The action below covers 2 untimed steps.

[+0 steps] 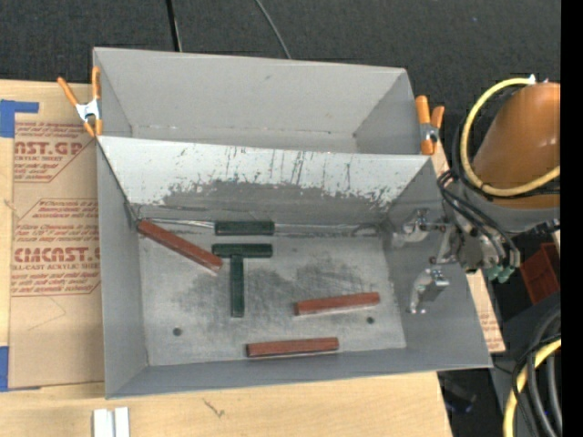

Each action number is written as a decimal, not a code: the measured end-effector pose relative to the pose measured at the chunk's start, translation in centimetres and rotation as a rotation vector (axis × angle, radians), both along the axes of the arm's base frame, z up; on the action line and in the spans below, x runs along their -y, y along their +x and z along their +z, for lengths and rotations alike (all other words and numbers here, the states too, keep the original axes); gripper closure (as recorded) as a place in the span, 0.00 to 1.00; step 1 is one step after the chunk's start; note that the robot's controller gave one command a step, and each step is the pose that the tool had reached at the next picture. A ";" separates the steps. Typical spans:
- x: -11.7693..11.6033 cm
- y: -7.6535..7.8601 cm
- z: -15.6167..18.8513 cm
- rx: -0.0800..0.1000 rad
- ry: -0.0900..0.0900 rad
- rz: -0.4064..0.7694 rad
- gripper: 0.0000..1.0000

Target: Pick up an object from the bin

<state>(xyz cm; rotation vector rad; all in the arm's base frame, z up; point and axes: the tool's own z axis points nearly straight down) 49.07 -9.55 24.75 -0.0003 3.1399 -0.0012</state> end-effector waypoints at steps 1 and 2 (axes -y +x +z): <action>0.0 0.0 0.0 0.000 0.000 0.000 0.00; -0.4 1.1 -5.6 0.006 -0.001 -0.002 0.00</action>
Offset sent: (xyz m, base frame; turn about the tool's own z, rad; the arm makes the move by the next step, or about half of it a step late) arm 0.0282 0.0154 -0.1775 0.0025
